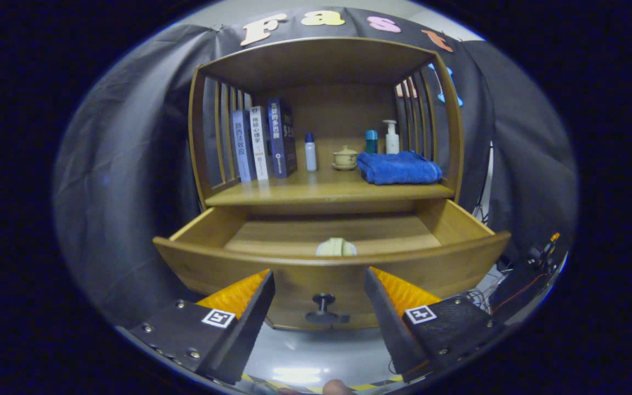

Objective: Pull open the drawer, take out the items inside it, and place them on the countertop above the cabinet.

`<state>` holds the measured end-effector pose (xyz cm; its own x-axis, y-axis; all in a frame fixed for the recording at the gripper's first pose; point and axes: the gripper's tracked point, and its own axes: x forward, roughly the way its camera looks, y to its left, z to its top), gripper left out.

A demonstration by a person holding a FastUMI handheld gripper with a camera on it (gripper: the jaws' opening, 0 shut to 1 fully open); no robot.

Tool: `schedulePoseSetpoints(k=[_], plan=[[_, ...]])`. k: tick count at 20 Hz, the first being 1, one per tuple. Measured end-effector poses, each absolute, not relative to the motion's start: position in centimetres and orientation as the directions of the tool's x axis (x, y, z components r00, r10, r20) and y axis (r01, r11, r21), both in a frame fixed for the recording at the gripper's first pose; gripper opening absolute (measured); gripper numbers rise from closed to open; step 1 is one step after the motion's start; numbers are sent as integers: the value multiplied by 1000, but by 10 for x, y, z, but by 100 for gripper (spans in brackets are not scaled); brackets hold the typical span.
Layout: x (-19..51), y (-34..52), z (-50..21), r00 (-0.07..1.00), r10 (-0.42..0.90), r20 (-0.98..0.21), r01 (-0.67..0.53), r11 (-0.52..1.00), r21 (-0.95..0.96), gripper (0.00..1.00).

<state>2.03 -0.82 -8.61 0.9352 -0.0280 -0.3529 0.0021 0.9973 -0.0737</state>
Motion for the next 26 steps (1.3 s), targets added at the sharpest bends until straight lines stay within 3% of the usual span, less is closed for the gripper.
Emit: schedulePoseSetpoints(k=[2,8,10,12,16,18,20,22,26], plan=[[40,-11,-67,925,-38,-379,12,997,-70,97],[102,-27,-98,768,-87,-634,82,996,-36,97],[116,-36,-122,701,-124,-702,119,991,-57,91],[121,-40,-144,636,-144,-758,126,989,-82,75],[125,-38,-183,526,-136,-840,123,989,-83,59],[133,-37,-181,525,-148,-838,146,986,-82,44],[138,-37,-183,515,-132,-847,144,987,-67,43],[136,-28,-182,509,-78,-857,115,993,-23,21],[131,-8,-181,556,22,-831,-8,1000,22,12]])
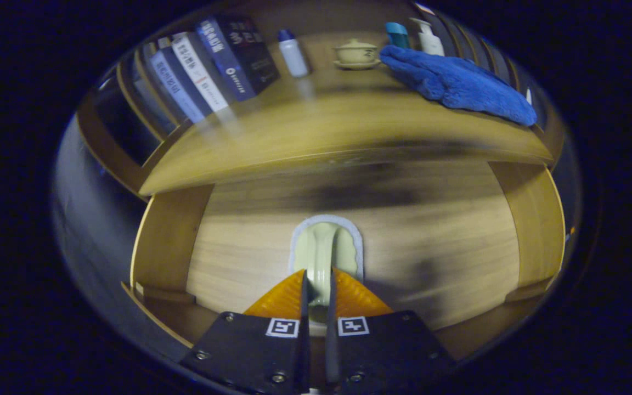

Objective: Pull open the drawer, take out the items inside it, and place them on the countertop above the cabinet.

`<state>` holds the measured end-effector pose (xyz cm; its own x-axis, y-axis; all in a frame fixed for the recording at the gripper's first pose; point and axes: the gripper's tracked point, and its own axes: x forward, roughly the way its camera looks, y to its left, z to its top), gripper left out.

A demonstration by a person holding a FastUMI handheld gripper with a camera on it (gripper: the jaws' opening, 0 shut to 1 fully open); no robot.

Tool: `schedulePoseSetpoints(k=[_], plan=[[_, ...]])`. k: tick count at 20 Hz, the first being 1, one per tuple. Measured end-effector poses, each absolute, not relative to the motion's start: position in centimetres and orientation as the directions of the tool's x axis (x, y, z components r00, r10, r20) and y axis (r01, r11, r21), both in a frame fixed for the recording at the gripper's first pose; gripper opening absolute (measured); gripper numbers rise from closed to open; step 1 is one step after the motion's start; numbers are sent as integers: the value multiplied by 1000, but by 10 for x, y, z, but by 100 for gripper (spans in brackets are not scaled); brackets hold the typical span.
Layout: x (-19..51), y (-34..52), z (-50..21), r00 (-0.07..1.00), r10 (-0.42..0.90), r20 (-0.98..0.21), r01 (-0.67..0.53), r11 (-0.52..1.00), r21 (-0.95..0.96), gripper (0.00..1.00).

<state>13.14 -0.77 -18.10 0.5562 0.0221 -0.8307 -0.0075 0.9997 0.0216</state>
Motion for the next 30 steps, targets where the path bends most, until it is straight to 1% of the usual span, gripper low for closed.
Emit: schedulePoseSetpoints(k=[3,7,14,17,20,23,27,30], plan=[[134,-3,-164,633,32,-773,-50,999,0,12],[130,10,-141,698,90,-710,-123,992,5,12],[114,30,-88,821,178,-543,-243,969,-51,11],[111,32,-59,872,183,-454,-244,966,-80,12],[119,30,-25,926,175,-335,-236,960,-152,11],[127,32,1,949,157,-272,-206,965,-160,11],[159,31,21,960,105,-258,-151,975,-165,11],[193,23,17,950,52,-308,-87,991,-102,11]])
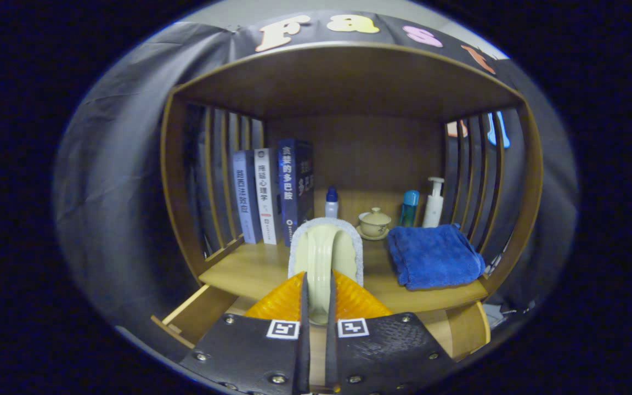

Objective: Pull open the drawer, take out the items inside it, and place them on the countertop above the cabinet.

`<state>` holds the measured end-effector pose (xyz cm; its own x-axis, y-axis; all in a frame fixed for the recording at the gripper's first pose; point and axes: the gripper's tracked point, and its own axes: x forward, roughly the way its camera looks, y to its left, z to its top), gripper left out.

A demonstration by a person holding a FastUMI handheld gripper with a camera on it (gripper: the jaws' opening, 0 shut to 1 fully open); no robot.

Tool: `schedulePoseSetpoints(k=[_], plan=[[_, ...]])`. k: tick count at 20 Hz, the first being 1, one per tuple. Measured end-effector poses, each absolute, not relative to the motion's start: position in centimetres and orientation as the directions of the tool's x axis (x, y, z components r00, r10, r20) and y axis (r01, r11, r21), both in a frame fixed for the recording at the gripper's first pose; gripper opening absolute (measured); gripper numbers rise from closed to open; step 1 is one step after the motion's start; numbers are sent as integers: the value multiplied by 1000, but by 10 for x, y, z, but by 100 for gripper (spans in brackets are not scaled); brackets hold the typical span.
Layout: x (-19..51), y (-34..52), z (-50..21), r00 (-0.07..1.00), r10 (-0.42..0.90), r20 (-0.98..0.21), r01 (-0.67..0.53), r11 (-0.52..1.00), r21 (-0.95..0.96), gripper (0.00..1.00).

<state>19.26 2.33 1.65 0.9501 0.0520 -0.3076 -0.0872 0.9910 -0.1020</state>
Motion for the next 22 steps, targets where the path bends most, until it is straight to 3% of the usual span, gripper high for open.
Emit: schedulePoseSetpoints(k=[6,13,17,19,22], plan=[[251,-1,-31,875,-27,-483,51,998,37,11],[292,-8,-45,836,-41,-547,164,970,178,13],[302,-5,-50,843,-40,-537,171,965,197,17],[306,-2,-49,853,-34,-520,156,969,193,23],[301,1,-42,863,-32,-504,145,972,187,61]])
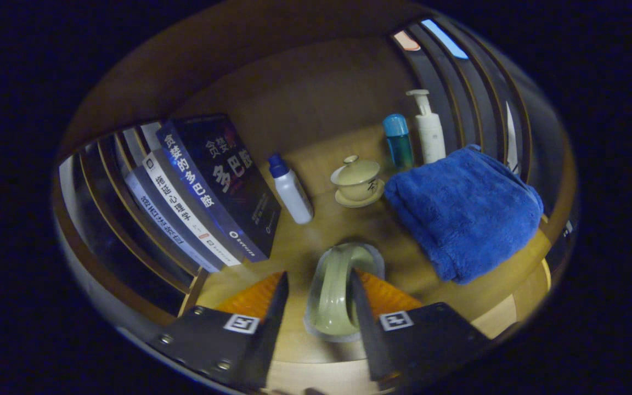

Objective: Pull open the drawer, take out the items inside it, and place them on the countertop above the cabinet.

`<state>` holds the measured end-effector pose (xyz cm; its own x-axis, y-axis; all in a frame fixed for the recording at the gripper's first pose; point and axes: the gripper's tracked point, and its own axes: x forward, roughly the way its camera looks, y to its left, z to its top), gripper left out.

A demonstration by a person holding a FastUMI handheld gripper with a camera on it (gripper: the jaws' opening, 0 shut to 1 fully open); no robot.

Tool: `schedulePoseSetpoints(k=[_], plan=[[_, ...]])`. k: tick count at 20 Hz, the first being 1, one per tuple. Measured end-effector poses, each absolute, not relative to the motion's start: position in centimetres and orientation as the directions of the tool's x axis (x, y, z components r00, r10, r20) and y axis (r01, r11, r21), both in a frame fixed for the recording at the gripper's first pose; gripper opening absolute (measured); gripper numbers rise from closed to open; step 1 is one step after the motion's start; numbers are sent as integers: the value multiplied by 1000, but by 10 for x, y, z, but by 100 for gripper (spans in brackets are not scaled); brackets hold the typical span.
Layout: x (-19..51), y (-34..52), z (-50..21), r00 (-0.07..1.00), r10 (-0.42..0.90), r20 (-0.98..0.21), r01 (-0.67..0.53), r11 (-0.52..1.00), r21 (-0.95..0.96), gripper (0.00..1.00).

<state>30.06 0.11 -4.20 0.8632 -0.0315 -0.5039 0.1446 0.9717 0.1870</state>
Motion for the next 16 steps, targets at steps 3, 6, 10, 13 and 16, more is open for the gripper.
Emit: schedulePoseSetpoints(k=[3,6,10,13,16], plan=[[292,-2,-36,861,-54,-506,162,972,171,100],[282,-6,-23,872,-53,-487,158,972,176,99],[258,-11,-11,870,-47,-491,150,973,173,99],[230,-7,-3,870,-31,-491,134,975,177,99],[194,3,6,879,-6,-477,84,986,142,99]])
